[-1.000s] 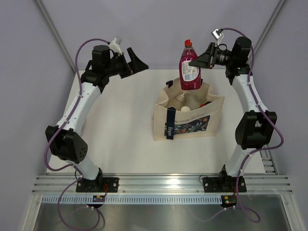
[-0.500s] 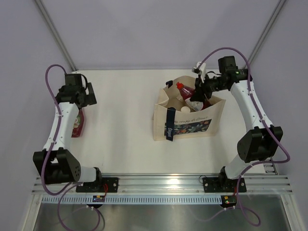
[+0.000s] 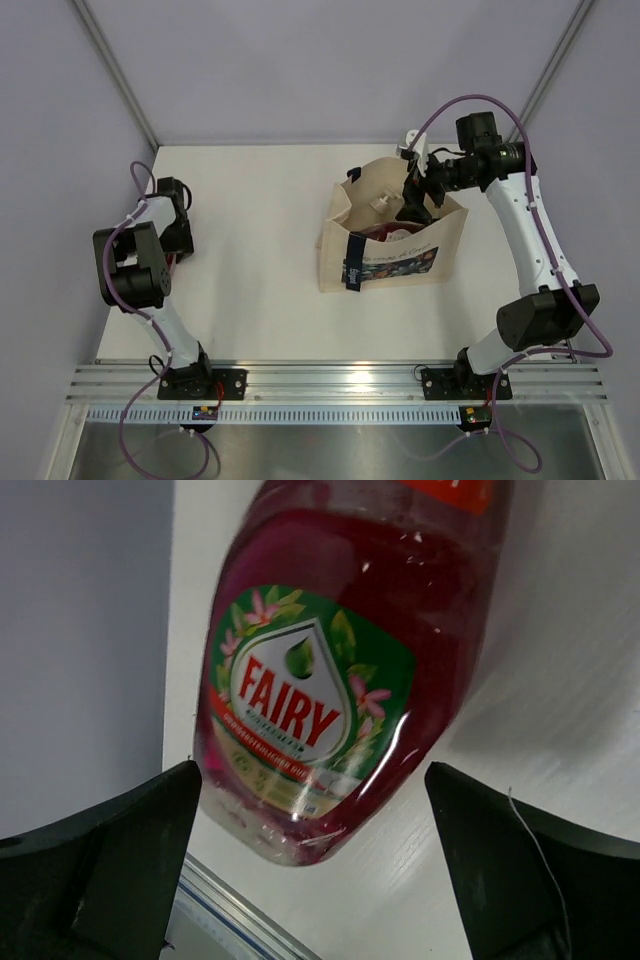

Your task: Place the personal care products into the canvas bag

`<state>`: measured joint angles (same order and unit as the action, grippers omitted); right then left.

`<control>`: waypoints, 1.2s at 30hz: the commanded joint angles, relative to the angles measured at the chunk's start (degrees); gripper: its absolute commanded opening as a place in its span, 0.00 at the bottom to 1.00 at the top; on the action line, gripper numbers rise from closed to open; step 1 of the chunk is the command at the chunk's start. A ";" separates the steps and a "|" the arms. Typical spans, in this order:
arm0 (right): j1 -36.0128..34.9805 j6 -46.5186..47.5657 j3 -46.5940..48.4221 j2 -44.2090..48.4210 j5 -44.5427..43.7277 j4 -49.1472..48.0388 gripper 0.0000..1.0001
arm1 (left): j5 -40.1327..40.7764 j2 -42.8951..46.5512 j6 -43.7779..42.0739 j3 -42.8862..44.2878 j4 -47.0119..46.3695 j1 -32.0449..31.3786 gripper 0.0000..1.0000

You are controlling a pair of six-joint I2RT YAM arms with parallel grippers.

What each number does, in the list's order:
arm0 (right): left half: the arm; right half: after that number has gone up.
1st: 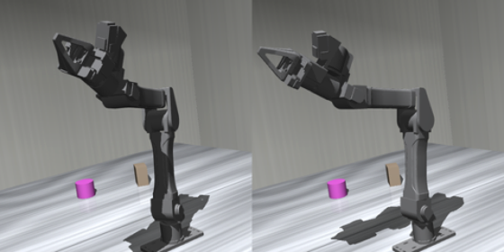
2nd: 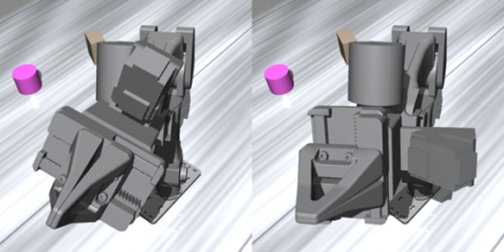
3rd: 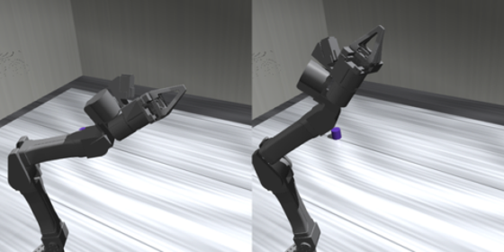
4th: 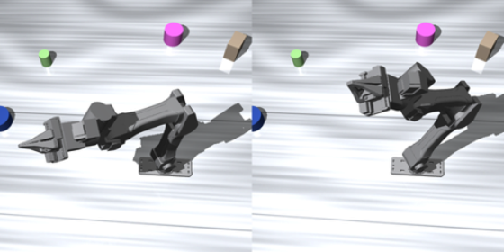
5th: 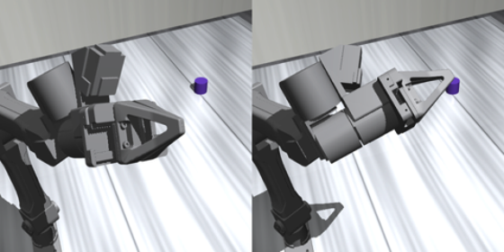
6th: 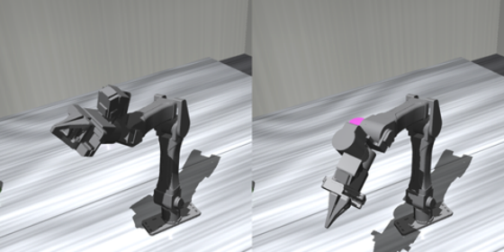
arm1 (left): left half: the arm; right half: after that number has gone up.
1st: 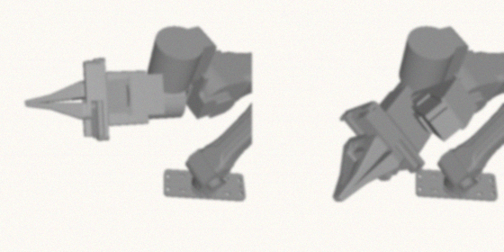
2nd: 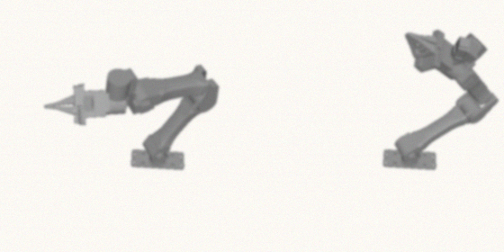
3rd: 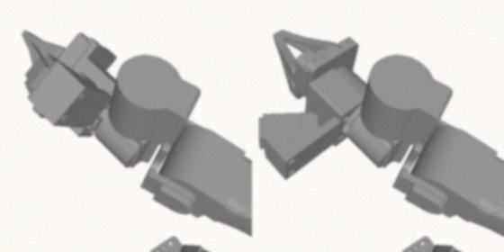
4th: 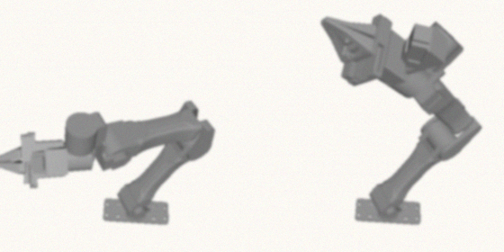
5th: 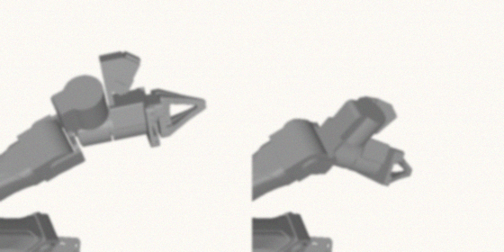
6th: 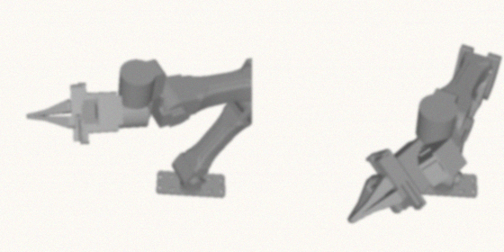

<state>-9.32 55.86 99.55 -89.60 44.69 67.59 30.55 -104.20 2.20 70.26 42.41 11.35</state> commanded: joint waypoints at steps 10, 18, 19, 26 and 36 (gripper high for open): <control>3.34 -10.32 10.41 1.80 7.96 -1.14 0.99 | -1.62 -17.17 -0.79 12.88 1.35 3.06 0.99; 3.70 -14.98 9.35 2.59 12.52 -3.95 1.00 | -12.44 -19.64 -0.70 13.15 5.22 5.17 0.61; 3.61 -15.42 9.09 2.76 12.97 -4.31 1.00 | -14.53 -18.85 -1.83 12.80 5.31 5.26 0.59; 3.70 -17.88 7.33 2.24 16.91 -6.42 0.99 | -40.09 -12.43 -2.64 13.50 8.38 7.28 0.40; 1.85 -23.67 2.85 2.24 21.58 -9.91 1.00 | -77.71 -8.04 10.10 0.77 -6.62 4.11 0.13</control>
<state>-6.76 36.40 104.36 -88.29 63.18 61.91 -26.89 -111.63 5.98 76.60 41.63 16.51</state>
